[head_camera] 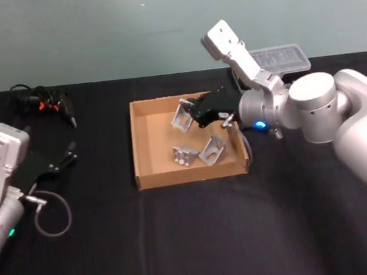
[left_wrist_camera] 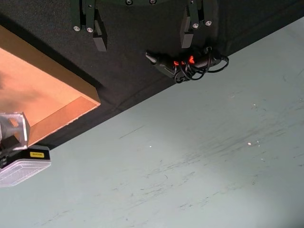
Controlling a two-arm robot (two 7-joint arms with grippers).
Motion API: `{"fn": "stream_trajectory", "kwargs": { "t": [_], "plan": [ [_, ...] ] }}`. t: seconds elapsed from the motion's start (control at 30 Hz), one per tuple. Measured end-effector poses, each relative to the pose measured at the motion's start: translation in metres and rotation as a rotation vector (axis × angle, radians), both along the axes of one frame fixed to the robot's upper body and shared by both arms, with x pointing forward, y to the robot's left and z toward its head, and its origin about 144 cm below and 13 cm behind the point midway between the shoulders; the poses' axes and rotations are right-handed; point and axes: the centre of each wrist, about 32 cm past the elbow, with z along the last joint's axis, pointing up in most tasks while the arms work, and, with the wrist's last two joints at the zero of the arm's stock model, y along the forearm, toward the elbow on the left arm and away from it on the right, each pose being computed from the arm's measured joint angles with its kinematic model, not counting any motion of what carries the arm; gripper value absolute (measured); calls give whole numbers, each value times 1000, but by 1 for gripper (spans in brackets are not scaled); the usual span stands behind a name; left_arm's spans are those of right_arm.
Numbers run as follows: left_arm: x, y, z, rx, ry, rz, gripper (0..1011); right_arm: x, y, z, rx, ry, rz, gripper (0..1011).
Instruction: Use one hand to pick up the angle iron from the table and place it into the box.
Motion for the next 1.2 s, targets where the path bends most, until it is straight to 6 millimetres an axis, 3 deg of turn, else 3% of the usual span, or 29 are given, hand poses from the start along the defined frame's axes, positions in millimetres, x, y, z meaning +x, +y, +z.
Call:
{"fn": "stream_trajectory", "kwargs": {
  "t": [0.2,0.7,0.93,1.2],
  "plan": [
    [0,0,0,0,0,0,1011,6,3,-12,-14,31,-8,79],
    [0,0,0,0,0,0,1011,5,1,-20,-32,64,-10,87],
    [0,0,0,0,0,0,1011,4,-1,-20,-24,66,-6,277],
    [0,0,0,0,0,0,1011,-5,-6,-15,14,20,-16,565]
  ]
}}
